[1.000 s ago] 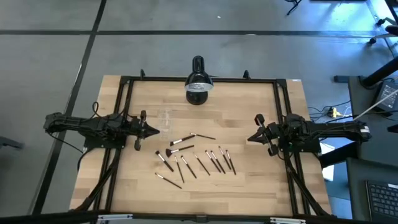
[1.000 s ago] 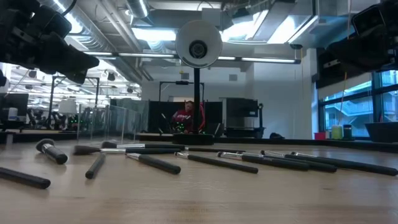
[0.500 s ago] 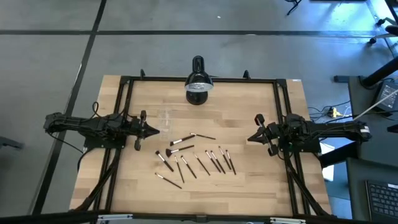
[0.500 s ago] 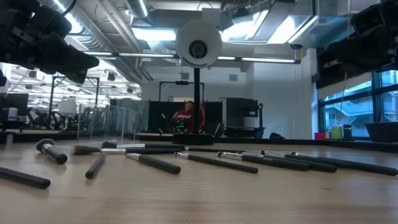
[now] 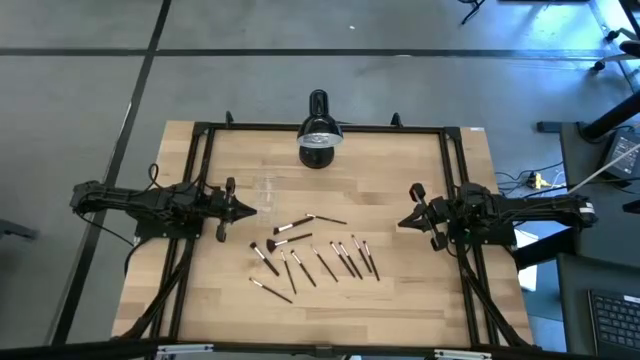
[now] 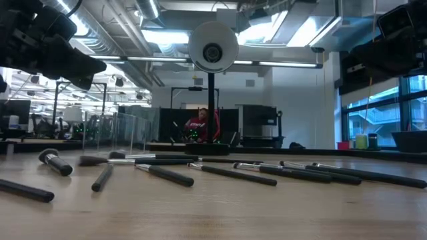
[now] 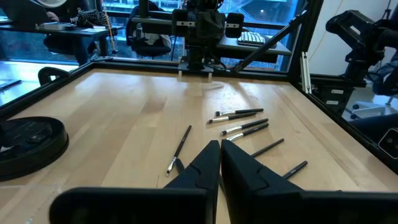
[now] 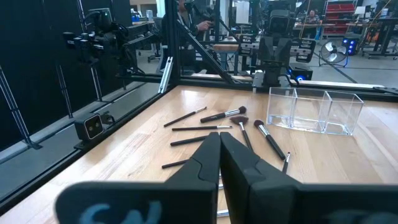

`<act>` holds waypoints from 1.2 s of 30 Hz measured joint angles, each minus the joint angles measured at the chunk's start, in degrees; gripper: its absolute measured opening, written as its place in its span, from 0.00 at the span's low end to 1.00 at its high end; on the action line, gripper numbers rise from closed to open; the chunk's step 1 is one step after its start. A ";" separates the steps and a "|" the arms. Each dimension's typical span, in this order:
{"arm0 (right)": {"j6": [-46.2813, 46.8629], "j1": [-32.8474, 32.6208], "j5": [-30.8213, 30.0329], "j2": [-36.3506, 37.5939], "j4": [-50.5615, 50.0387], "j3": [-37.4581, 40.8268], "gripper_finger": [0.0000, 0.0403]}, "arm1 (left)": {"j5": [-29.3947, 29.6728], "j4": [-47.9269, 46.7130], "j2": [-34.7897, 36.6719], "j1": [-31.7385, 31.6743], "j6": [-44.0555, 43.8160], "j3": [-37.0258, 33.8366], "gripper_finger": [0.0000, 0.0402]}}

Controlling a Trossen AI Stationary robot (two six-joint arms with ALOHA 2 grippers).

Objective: Sort items

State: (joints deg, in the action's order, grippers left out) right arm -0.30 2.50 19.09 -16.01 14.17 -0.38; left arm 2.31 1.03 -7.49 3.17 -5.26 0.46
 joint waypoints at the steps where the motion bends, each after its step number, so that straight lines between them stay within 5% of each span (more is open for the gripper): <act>1: 0.00 0.00 0.00 0.01 0.01 0.00 0.03 | 0.00 0.00 0.00 0.01 0.00 0.00 0.03; 18: 0.39 0.00 0.00 0.00 0.38 0.02 0.03 | 0.00 -0.01 0.00 0.01 0.00 -0.01 0.03; 25: 17.38 -0.02 0.02 0.00 6.61 0.02 0.03 | 0.10 0.00 0.00 0.01 0.76 0.01 0.03; 28: 23.37 -0.02 -0.40 0.02 10.87 0.02 0.03 | 2.50 0.44 0.00 -0.01 7.60 0.01 0.03; 36: 26.29 0.33 -16.89 -0.69 8.58 0.02 0.03 | 4.04 0.67 0.00 -0.01 14.90 -0.01 0.02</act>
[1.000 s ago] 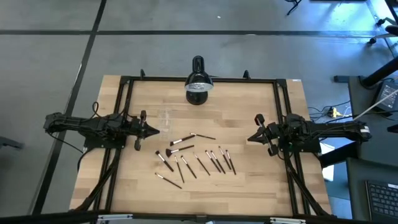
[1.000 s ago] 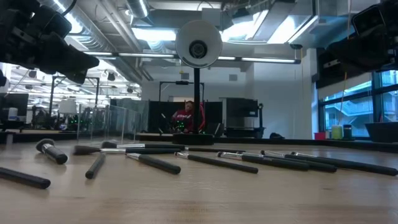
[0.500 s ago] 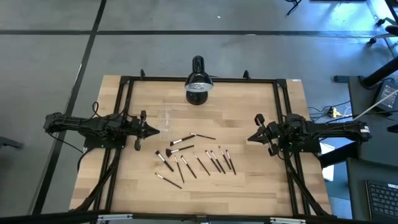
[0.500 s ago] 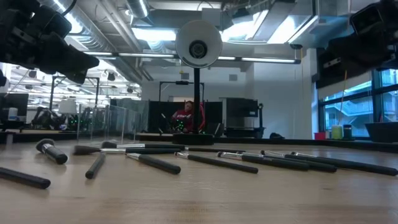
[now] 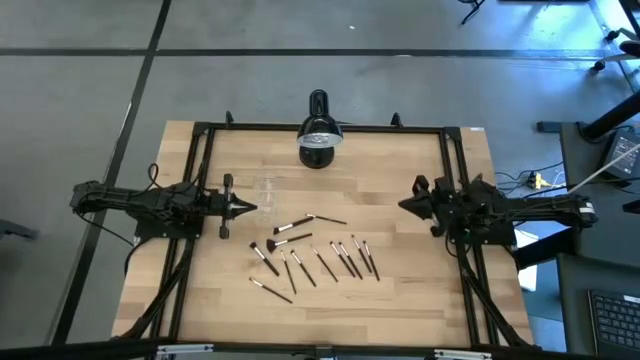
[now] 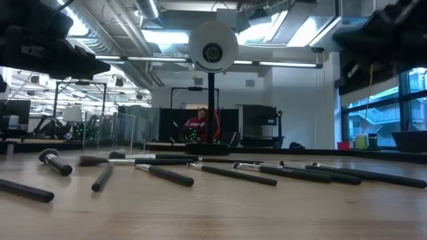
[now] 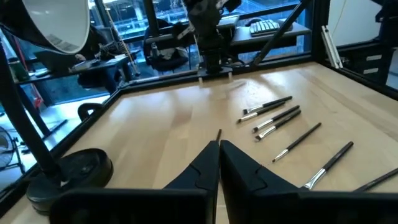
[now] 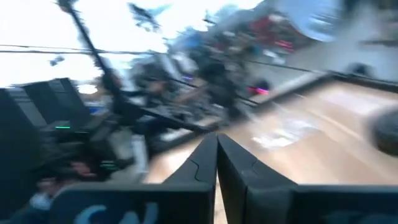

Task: Sort items
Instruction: Put the eye liner brush into the transparent organizer

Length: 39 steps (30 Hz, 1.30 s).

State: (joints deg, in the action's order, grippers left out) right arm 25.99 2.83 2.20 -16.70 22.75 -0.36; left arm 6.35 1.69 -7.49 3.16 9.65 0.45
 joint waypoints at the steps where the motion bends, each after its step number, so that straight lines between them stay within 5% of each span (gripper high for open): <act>1: -0.21 0.36 -1.31 -0.61 -1.66 -0.01 0.03 | 0.00 0.00 0.00 0.00 -0.11 0.01 0.02; 8: 0.24 3.09 -3.09 -11.47 -7.72 -4.29 0.14 | 0.15 0.41 0.00 0.00 -0.85 0.02 0.03; 16: -7.34 3.30 -3.25 -33.45 -5.81 -18.73 0.27 | 2.99 8.43 0.02 0.00 3.77 0.02 0.02; 20: -10.20 3.30 -3.06 -45.15 -5.29 -26.47 0.27 | 2.99 12.56 0.00 0.00 -2.87 0.00 0.03; 27: -18.31 1.12 6.68 -60.86 -5.71 -40.24 0.17 | 4.93 13.80 0.00 0.02 -6.83 0.02 0.02; 33: -17.74 0.59 1.34 -73.47 -25.85 -58.56 0.07 | 11.57 16.02 -0.02 0.02 -9.95 0.01 0.03; 39: -19.23 -1.30 -2.36 -86.83 -42.89 -73.23 0.06 | 16.24 7.65 -1.11 0.64 -19.33 0.01 0.01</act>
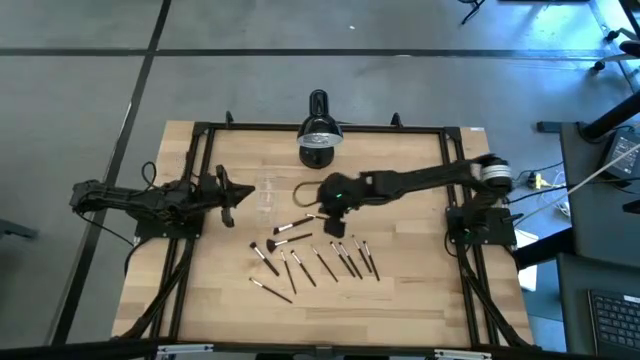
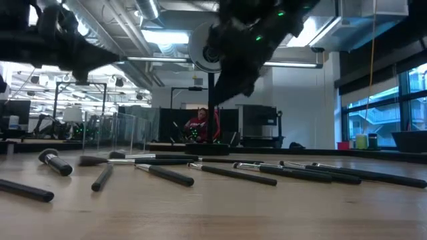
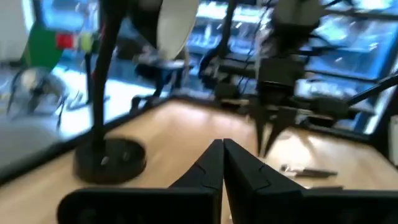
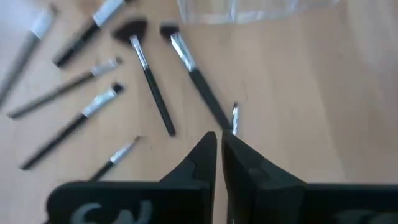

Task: Sort items
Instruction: Put the eye liner brush into the transparent organizer

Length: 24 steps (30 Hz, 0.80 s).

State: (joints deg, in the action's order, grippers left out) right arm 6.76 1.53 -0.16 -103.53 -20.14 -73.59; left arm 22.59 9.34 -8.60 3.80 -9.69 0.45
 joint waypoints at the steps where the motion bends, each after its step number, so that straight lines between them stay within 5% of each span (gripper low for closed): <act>1: -0.20 -0.30 -0.48 -1.75 -1.28 -1.45 0.06 | 1.16 -0.99 -0.43 0.22 -0.83 0.00 0.01; 10: -2.96 -0.03 -2.86 -11.47 -2.49 -6.43 0.06 | 6.93 -1.44 -2.33 1.09 -1.08 0.02 0.01; 24: -5.57 1.72 1.14 -12.76 -2.45 -6.46 0.09 | 6.99 -1.70 -2.34 1.09 -0.60 -0.01 0.01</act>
State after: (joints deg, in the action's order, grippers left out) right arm 1.19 3.25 0.99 -116.29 -22.59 -80.05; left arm 29.58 7.64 -10.94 4.89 -10.29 0.45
